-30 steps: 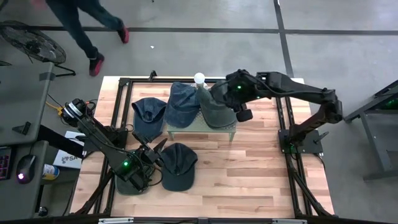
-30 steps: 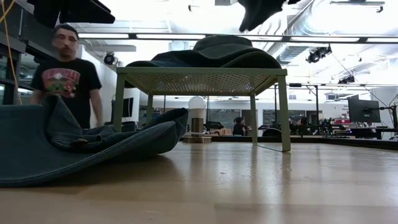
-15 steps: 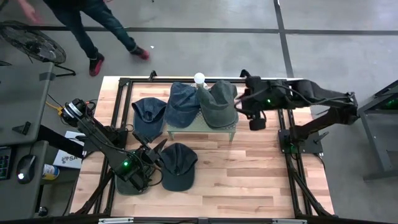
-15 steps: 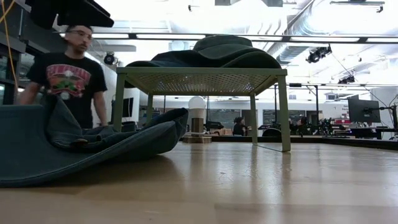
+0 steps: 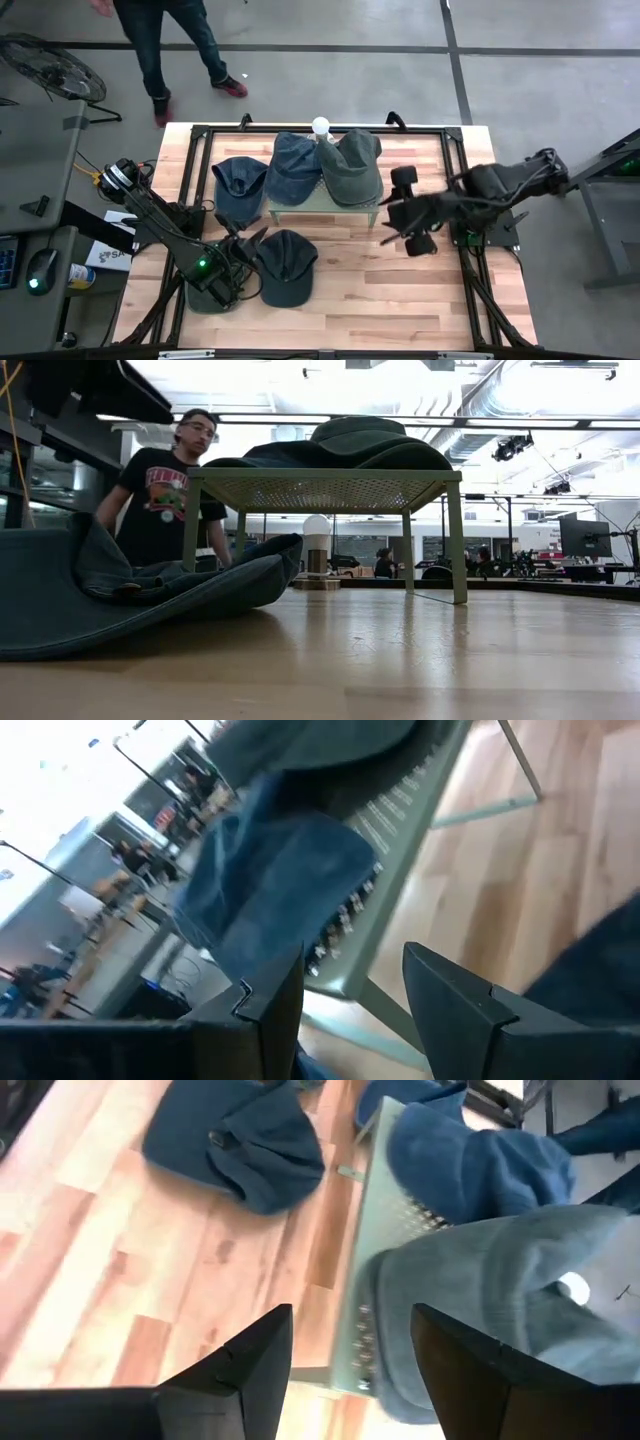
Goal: Pick & Place hat
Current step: Stack the bottom dark blue cap on the top of the dark blue cap on the shelf
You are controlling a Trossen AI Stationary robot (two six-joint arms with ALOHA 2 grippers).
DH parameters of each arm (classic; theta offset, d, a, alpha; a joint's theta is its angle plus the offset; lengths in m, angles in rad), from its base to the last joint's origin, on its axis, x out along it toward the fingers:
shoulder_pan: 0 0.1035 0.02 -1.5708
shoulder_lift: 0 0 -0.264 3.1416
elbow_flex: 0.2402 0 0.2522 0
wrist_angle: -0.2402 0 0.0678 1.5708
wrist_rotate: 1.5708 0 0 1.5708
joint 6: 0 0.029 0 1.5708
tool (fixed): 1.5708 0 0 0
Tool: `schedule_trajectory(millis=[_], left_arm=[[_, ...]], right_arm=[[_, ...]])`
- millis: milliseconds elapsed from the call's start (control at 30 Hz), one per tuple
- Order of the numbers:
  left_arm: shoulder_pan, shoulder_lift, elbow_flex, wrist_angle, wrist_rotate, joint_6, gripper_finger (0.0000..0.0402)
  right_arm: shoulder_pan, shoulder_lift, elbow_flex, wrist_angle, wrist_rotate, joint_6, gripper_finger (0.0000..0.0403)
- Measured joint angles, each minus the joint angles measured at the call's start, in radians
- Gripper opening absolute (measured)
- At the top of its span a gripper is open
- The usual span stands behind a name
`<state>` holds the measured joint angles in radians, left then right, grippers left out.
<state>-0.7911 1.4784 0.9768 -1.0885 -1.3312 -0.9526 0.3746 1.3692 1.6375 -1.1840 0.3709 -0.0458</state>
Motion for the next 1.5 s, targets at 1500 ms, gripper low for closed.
schedule_trajectory(millis=[1500], left_arm=[[0.504, -0.281, -0.101, 0.226, 1.334, -0.35, 0.0168]], right_arm=[[0.093, 0.11, 0.0, -0.068, 0.034, 0.492, 0.0197]])
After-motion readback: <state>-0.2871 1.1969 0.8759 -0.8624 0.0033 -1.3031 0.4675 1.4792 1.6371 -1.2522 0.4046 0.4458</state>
